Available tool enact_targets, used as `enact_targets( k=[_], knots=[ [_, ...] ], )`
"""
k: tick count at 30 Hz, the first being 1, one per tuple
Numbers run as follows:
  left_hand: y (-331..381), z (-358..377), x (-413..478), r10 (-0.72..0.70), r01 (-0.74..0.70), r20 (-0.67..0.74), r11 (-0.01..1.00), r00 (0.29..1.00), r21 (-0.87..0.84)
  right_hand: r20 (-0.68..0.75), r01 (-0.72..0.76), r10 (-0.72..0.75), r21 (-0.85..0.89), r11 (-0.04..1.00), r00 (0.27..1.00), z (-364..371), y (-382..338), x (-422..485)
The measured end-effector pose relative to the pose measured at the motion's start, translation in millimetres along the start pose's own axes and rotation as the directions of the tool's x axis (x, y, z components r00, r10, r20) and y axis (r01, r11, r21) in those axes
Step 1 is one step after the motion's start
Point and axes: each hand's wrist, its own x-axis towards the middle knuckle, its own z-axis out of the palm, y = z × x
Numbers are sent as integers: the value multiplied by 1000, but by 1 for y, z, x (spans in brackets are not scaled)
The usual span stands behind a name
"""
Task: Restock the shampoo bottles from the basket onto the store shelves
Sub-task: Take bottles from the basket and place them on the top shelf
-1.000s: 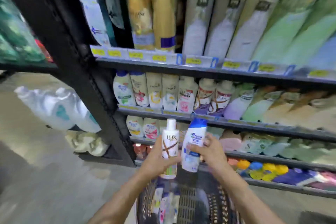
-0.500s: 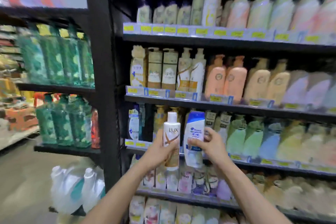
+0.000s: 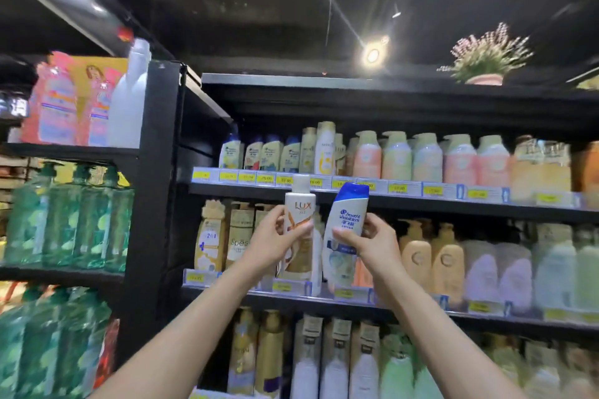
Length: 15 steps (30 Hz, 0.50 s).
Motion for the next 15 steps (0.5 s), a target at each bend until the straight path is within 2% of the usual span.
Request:
enact_targets(
  k=[9,15],
  knots=[
    [76,19,139,181,-171,-186,983,966,68,-47,63,-63,-11,998,997,-40,-23,70],
    [96,41,203,288,-241,-164,936,943,257,-96,90,-95,-50,995,991,-62,-6,91]
  ],
)
